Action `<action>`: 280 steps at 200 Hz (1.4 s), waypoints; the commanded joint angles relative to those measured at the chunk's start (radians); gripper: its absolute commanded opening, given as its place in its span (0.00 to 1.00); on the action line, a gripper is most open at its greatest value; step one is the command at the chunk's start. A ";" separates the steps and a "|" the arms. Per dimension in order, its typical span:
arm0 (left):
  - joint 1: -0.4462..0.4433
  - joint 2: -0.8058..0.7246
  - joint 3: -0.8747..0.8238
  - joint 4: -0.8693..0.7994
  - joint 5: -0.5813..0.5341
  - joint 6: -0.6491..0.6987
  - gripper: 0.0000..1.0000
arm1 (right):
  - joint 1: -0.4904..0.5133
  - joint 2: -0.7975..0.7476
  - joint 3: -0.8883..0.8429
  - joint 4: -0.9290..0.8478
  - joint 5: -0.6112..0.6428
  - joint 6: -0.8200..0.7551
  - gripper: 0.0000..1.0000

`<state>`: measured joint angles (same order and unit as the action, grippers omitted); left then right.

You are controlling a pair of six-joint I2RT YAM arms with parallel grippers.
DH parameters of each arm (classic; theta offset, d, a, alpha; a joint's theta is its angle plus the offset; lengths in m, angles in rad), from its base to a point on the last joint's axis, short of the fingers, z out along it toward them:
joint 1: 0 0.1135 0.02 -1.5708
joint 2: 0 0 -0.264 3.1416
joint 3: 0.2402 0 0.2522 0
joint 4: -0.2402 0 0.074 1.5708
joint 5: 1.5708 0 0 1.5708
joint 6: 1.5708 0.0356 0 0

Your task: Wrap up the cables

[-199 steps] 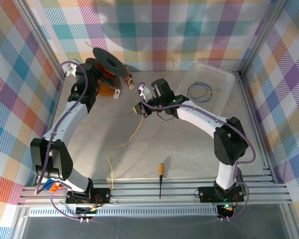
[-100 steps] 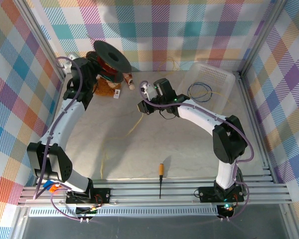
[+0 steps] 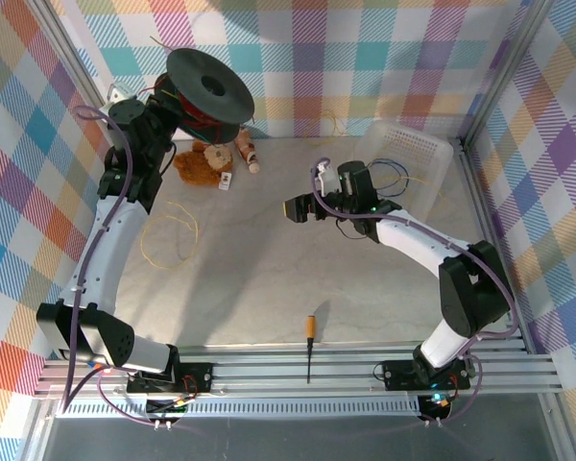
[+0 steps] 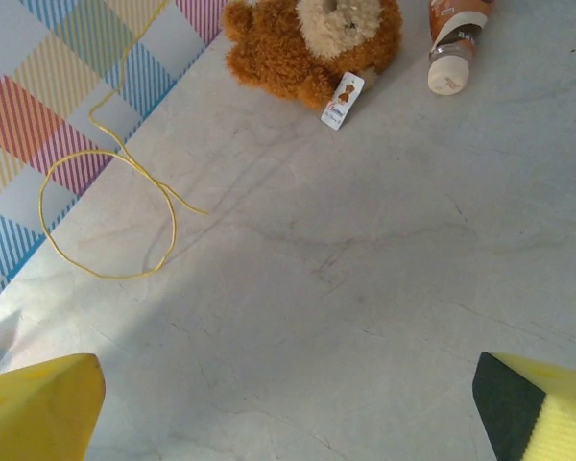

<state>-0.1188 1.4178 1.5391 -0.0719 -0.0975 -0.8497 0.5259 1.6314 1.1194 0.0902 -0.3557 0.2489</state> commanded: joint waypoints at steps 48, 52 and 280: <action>0.009 -0.108 0.151 0.018 0.126 -0.097 0.00 | 0.003 0.031 -0.165 0.451 0.058 0.159 0.99; 0.009 -0.109 0.160 0.013 0.136 -0.103 0.00 | 0.003 0.038 -0.156 0.448 0.049 0.160 0.99; 0.009 -0.175 0.186 0.150 0.467 -0.318 0.00 | -0.096 0.513 0.321 0.940 -0.217 0.296 0.72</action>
<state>-0.1158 1.3109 1.6863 -0.0956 0.3340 -1.1095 0.4374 2.1143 1.3682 1.0115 -0.5293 0.5098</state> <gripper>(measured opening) 0.084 0.734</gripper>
